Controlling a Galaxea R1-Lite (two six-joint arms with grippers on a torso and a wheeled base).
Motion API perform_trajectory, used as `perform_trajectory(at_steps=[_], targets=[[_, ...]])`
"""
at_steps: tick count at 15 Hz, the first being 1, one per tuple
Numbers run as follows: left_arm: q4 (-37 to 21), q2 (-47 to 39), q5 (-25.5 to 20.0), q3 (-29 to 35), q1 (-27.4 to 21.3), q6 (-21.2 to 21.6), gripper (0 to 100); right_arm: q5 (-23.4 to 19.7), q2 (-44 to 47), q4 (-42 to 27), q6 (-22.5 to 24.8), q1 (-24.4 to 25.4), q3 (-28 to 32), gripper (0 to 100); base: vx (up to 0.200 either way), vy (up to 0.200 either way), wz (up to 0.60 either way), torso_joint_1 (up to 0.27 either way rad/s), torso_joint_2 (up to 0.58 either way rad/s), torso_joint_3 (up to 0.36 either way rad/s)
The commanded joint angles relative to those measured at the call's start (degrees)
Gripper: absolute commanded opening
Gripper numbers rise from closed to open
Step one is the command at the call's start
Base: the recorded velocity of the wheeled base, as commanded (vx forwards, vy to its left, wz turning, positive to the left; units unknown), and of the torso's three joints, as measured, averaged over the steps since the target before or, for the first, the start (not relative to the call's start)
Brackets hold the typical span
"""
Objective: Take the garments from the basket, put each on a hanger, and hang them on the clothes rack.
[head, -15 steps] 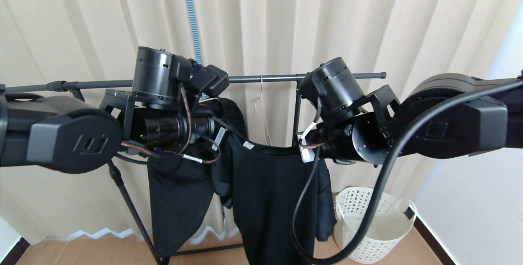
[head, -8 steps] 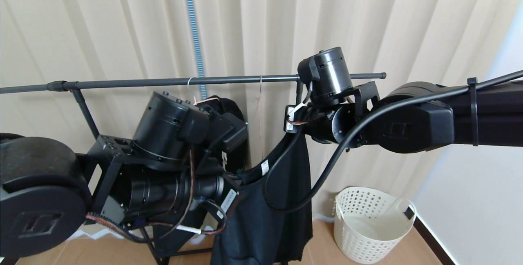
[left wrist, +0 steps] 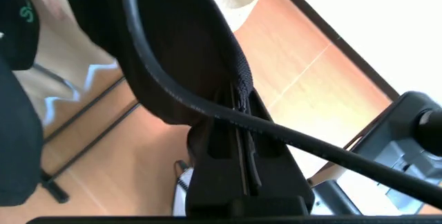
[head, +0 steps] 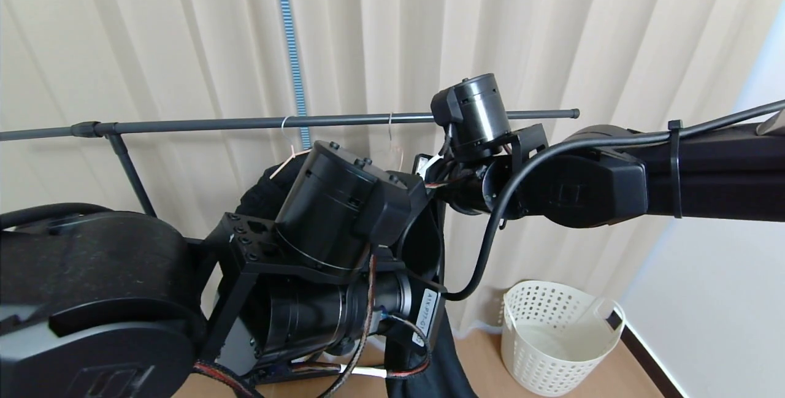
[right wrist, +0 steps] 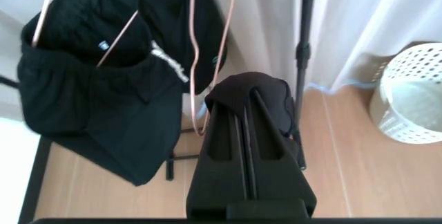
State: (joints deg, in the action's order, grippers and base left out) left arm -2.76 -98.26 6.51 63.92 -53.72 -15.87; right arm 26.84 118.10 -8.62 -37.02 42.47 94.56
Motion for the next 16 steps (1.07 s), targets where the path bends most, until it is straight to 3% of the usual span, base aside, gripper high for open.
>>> perform_trajectory(at_steps=[1,4,6,8,12,16], targets=[[-0.15,-1.24,0.35,-0.37,0.11,0.14,0,-0.04,-0.15,-0.26,0.02,0.15,-0.08,0,0.0,0.0,0.0,0.0,0.0,0.0],[0.03,0.26,4.74,-4.85,4.59,3.04,0,0.14,-3.14,-0.87,1.69,-2.22,-0.87,0,0.0,0.0,0.0,0.0,0.0,0.0],[0.29,0.96,5.0,-4.5,9.25,3.92,0,0.31,-5.69,-0.7,5.21,-3.98,-2.89,0,0.0,0.0,0.0,0.0,0.0,0.0],[0.56,0.79,5.0,-1.69,13.82,6.47,0,0.67,-8.24,-0.79,9.16,-4.42,-5.7,0,0.0,0.0,0.0,0.0,0.0,0.0],[0.47,-4.22,5.0,8.51,18.57,6.64,0,1.9,-13.51,-0.7,15.23,-2.92,-12.3,0,0.0,0.0,0.0,0.0,0.0,0.0],[0.47,-6.77,5.0,13.69,18.74,6.64,0,5.32,-15.45,-0.61,19.36,-0.55,-16.16,0,0.0,0.0,0.0,0.0,0.0,0.0]])
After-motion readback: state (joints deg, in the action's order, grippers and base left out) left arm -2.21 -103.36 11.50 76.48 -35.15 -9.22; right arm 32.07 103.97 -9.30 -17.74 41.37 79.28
